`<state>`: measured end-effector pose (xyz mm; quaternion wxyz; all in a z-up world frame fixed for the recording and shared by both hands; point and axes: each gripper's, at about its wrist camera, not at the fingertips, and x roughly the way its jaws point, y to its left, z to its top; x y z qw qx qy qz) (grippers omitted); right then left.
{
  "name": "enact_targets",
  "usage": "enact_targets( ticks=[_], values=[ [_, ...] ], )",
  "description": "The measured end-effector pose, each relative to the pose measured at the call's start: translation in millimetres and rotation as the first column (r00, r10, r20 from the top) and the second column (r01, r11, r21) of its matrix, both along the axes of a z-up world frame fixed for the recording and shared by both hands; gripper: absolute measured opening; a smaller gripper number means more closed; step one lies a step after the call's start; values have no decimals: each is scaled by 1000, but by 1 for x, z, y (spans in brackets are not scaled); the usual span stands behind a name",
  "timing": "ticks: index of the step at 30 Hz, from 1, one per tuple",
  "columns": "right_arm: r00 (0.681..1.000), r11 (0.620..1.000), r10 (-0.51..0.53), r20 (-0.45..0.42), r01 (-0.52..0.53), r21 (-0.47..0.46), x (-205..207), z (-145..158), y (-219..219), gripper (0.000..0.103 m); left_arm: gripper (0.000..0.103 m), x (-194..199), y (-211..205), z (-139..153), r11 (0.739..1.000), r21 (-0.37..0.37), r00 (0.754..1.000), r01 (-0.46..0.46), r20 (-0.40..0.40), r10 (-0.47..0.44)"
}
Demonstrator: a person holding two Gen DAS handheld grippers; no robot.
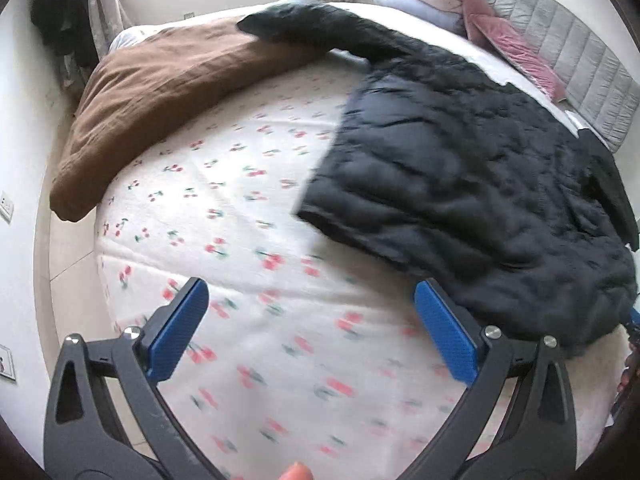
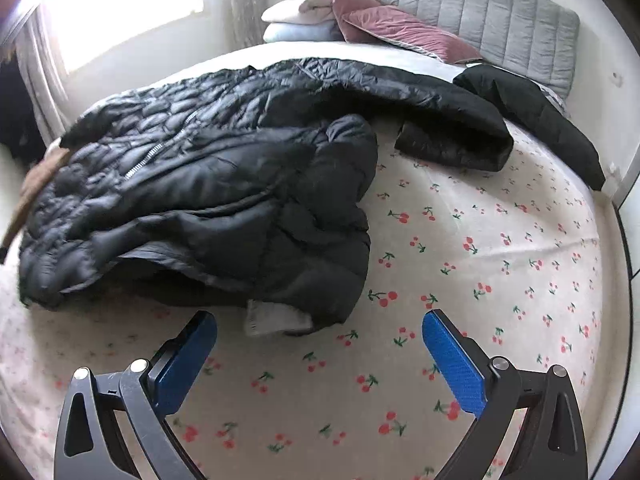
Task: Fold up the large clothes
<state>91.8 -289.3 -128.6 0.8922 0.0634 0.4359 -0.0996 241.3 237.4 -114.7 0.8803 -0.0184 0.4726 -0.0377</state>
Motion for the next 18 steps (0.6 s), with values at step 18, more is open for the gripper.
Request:
enact_targets(
  ticks=[18],
  values=[
    [999, 999, -36, 25, 36, -10, 30, -6, -15, 102, 89, 64, -3, -20, 987, 127, 991, 100, 77, -110]
  ],
)
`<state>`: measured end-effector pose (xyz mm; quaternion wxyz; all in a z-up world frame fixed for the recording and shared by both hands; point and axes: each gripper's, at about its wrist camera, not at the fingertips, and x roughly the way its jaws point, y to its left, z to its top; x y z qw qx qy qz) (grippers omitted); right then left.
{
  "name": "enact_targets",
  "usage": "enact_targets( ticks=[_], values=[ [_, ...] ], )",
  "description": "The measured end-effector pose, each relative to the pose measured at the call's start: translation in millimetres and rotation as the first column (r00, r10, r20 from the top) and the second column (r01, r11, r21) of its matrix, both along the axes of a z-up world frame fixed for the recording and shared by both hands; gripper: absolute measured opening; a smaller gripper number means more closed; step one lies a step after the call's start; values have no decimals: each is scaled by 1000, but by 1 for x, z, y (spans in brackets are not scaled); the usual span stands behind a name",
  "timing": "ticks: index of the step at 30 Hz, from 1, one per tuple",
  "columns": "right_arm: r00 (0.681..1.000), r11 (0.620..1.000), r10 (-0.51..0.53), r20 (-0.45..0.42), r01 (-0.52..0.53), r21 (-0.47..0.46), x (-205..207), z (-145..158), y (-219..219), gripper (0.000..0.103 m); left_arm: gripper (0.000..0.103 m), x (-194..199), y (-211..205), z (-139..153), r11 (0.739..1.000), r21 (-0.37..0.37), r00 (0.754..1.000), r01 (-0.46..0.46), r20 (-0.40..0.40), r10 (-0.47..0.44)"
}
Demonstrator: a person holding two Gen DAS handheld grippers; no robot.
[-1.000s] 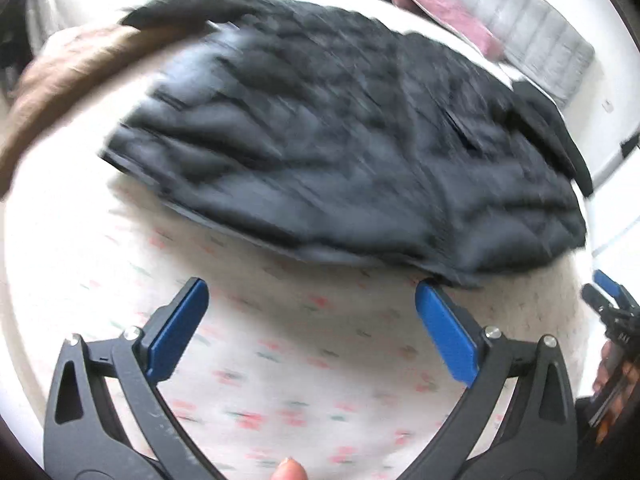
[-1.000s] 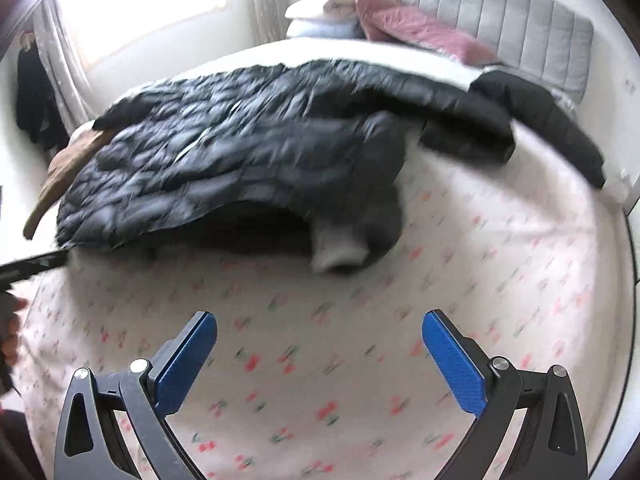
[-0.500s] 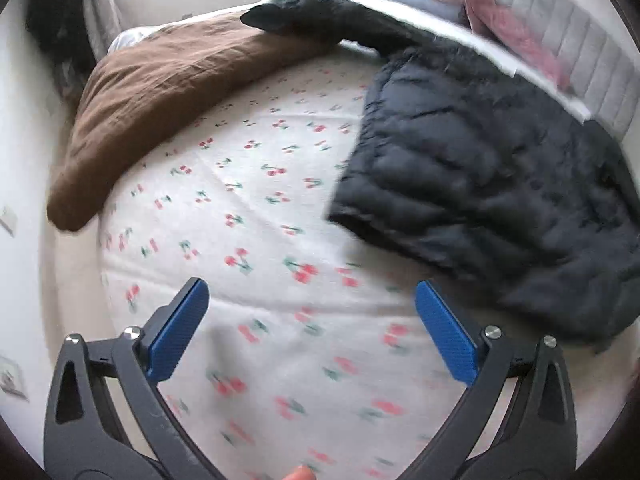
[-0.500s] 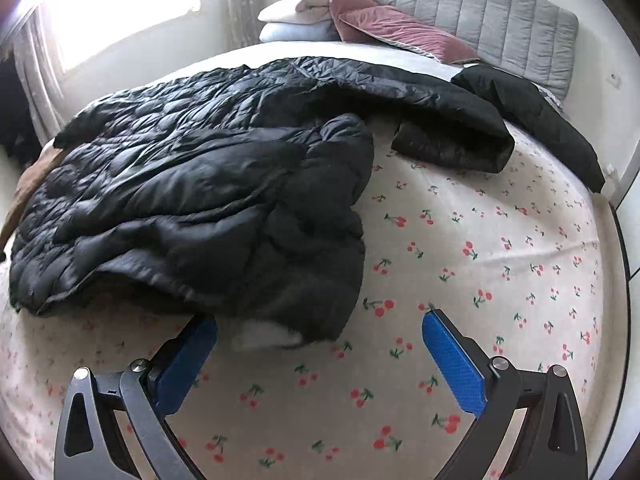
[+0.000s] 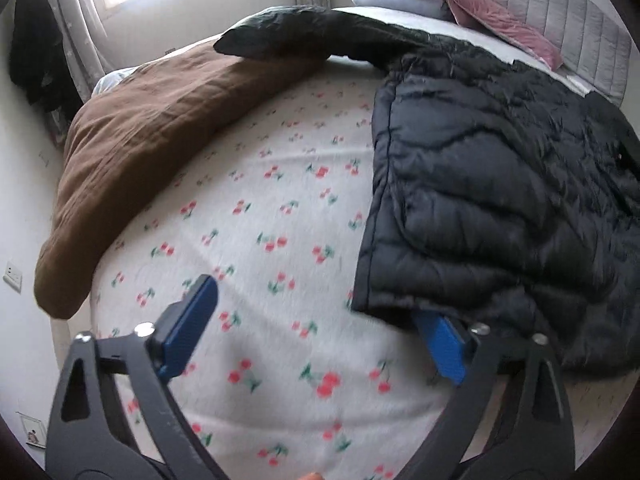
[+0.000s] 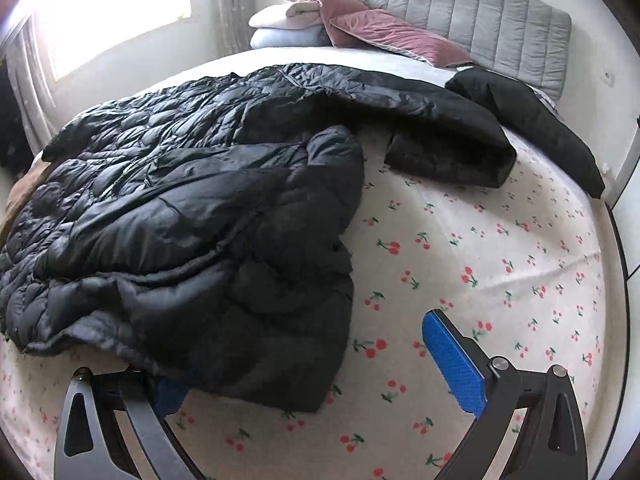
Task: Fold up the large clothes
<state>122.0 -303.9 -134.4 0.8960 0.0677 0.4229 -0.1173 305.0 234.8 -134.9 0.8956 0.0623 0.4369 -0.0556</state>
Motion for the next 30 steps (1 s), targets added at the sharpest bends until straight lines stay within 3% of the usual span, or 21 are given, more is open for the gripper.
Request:
enact_targets(
  ticks=[1, 2, 3, 4, 5, 7, 8, 11, 14, 19, 24, 30],
  values=[
    [1000, 1000, 1, 2, -1, 6, 3, 0, 0, 99, 75, 4, -3, 1, 1000, -19, 1000, 11, -7, -11],
    [1000, 1000, 3, 5, -3, 17, 6, 0, 0, 90, 51, 7, -7, 0, 999, -38, 999, 28, -25, -29],
    [1000, 999, 11, 9, -12, 44, 12, 1, -1, 82, 36, 9, -10, -2, 998, -52, 998, 40, -47, -43],
    [1000, 998, 18, 8, -18, 66, 15, 1, -2, 58, 7, 10, -16, -3, 995, -86, 994, 54, -88, -62],
    [1000, 996, 19, -6, -18, 92, 21, 1, -5, 32, 6, 10, -20, -2, 994, -96, 994, 45, -99, -55],
    [999, 993, -8, -35, 12, 114, 26, 1, -13, 12, 5, 1, -24, 9, 995, -101, 998, 21, -65, -28],
    [999, 991, -22, -34, 27, 134, 25, 3, -18, 9, 5, -4, -22, 16, 992, -124, 998, 3, -58, -11],
    [998, 979, -58, 13, 54, 195, 11, 19, -41, 6, 4, -25, -13, 40, 973, -226, 999, -38, -28, 32],
    [996, 983, -77, 33, 70, 170, -5, 37, -56, 4, 4, -52, -13, 59, 962, -271, 999, -35, -25, 29],
    [995, 990, -97, 39, 92, 103, -39, 69, -75, 4, 4, -113, -27, 81, 971, -240, 998, -2, -61, -13],
    [994, 994, -108, 7, 107, 30, -80, 85, -93, 4, 4, -177, -34, 77, 973, -225, 985, 48, -149, -83],
    [988, 994, -109, -105, 111, 9, -124, 69, -113, 5, 4, -239, -60, 43, 979, -114, 933, 167, -304, -194]
  ],
)
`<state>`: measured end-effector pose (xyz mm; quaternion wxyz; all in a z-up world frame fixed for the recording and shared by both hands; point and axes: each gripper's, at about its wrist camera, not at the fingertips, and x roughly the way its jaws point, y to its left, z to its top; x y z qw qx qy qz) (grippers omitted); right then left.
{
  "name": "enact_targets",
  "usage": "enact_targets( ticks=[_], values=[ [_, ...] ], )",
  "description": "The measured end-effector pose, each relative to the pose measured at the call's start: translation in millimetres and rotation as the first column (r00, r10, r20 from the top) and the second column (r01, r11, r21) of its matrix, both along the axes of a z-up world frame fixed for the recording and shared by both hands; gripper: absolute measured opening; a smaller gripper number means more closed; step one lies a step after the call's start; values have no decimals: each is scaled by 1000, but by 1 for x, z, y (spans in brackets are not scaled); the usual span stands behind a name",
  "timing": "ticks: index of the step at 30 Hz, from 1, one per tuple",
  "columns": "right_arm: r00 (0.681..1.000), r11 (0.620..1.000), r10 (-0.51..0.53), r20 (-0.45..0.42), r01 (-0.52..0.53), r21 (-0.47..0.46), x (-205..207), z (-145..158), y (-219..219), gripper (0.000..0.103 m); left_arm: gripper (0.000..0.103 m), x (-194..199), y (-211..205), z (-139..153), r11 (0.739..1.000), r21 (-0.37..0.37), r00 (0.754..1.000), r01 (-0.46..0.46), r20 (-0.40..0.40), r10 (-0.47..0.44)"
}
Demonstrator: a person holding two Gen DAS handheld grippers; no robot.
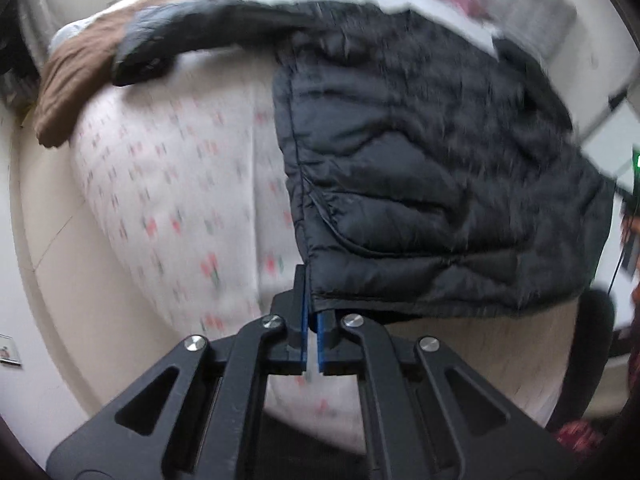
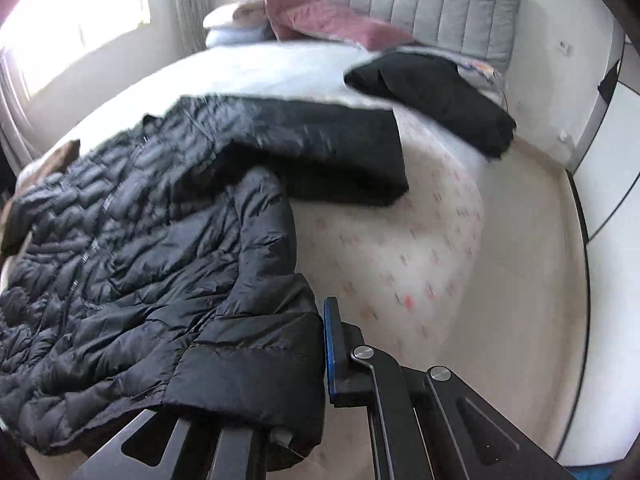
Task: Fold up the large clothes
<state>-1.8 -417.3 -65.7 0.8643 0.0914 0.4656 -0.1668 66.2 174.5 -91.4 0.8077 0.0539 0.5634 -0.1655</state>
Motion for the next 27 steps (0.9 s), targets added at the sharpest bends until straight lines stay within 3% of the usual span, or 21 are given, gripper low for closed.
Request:
enact_targets(
  ticks=[3, 5, 7, 10, 13, 16, 19, 24, 27],
  values=[
    [995, 1000, 19, -102, -22, -19, -14, -18, -3, 32, 17, -11, -8, -18, 992, 107, 997, 67, -48, -62],
    [991, 998, 39, -129, -45, -49, -27, -19, 0, 57, 51, -17, -11, -16, 973, 205, 994, 108, -15, -107],
    [985, 993, 44, -164, -61, -99, -43, -15, -2, 65, 67, -23, -8, -3, 968, 216, 991, 124, 30, -133],
    [987, 995, 51, -154, -64, -77, -71, 0, -5, 66, 69, -23, 1, 19, 982, 146, 990, 119, 62, -129],
    [996, 998, 38, -79, -41, -37, -87, 24, -6, 69, 77, -12, -1, 45, 996, 56, 988, 74, 134, -81],
    [998, 998, 65, 10, -64, -26, -76, 47, 7, 74, 79, -11, -22, 54, 997, 19, 978, 81, 191, -83],
    [987, 989, 149, 64, -148, -28, -46, 52, 38, 76, 80, 4, -70, 49, 988, -4, 965, 154, 216, -150],
    [958, 959, 283, 47, -282, -28, 0, 19, 82, 76, 80, 17, -116, 8, 973, -51, 971, 224, 102, -218],
    [955, 957, 289, -66, -289, 22, 14, -26, 86, 76, 80, 15, -124, -33, 973, 24, 973, 231, 6, -231]
  ],
)
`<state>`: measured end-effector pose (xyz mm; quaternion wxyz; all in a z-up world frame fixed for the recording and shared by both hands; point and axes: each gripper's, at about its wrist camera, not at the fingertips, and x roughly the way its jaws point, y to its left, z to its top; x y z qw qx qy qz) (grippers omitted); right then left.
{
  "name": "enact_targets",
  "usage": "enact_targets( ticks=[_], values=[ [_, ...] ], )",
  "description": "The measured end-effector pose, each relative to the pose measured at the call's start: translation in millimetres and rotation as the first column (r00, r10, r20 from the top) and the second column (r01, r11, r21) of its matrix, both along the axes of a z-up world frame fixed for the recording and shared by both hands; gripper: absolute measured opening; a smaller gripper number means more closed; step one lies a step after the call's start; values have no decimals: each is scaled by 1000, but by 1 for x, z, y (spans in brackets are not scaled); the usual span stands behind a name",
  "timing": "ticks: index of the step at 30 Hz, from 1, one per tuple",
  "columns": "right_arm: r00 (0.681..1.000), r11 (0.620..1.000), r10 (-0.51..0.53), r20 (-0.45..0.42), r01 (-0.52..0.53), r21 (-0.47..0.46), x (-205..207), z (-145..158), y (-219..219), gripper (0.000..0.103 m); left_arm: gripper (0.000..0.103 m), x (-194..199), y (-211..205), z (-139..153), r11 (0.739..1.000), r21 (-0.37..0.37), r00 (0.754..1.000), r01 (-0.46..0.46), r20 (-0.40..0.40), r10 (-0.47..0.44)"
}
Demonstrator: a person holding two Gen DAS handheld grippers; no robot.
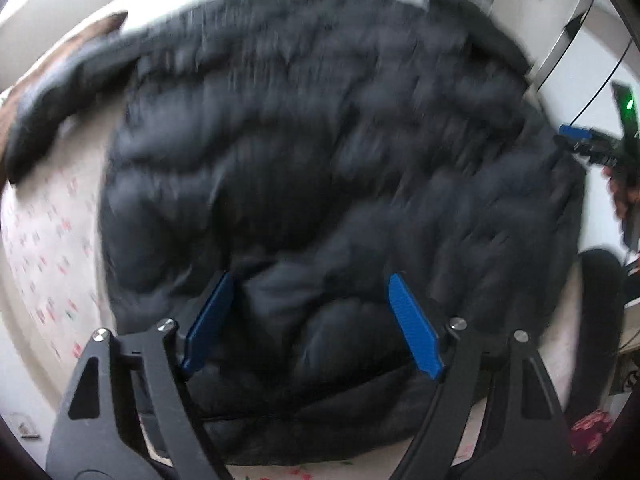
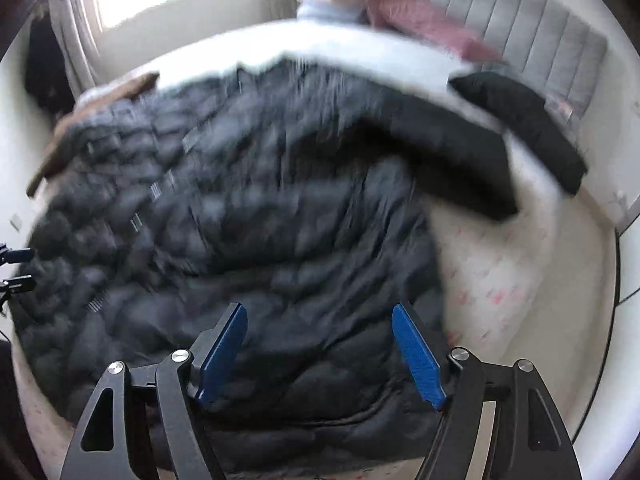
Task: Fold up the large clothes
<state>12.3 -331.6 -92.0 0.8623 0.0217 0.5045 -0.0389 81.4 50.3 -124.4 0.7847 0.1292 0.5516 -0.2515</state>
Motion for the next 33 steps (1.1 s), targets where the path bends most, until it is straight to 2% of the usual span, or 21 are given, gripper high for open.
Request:
enact_targets(
  ticks=[2, 4, 6, 9, 17, 22, 27, 30, 31, 33],
  values=[
    [998, 999, -19, -66, 21, 36, -3, -25, -11, 77, 81, -9, 9, -8, 999, -6, 1000, 31, -1, -31],
    [989, 989, -78, -130, 93, 117, -7, -38, -33, 77, 81, -14, 17, -6, 998, -23, 998, 60, -27, -61],
    [983, 978, -128, -133, 148, 150, -11, -36, -47, 78, 81, -14, 23, -2, 997, -27, 995, 71, -66, -73],
    [983, 983, -121, -135, 138, 124, -13, -26, -43, 78, 81, -10, 29, 8, 998, -15, 993, 68, -98, -69],
    [999, 988, -2, -42, 9, 152, 16, 26, 4, 78, 81, 36, 15, 31, 998, 43, 999, 38, 19, -39],
    [995, 980, 95, -9, -92, 177, 49, 44, 41, 78, 81, 79, -6, 39, 996, 46, 991, 75, 105, -80],
    [988, 970, 156, 8, -155, 187, 75, 55, 73, 78, 81, 130, -27, 30, 995, 57, 990, 84, 112, -90],
    [987, 972, 161, 17, -161, 173, 86, 60, 81, 78, 81, 152, -33, 14, 995, 54, 995, 86, 52, -89],
    [988, 974, 150, 26, -153, 169, 87, 64, 77, 78, 78, 153, -32, 8, 994, 50, 995, 95, 27, -97],
    [993, 975, 113, 44, -119, 188, 90, 71, 63, 78, 45, 146, -29, 3, 991, 12, 991, 130, 13, -130]
  ],
)
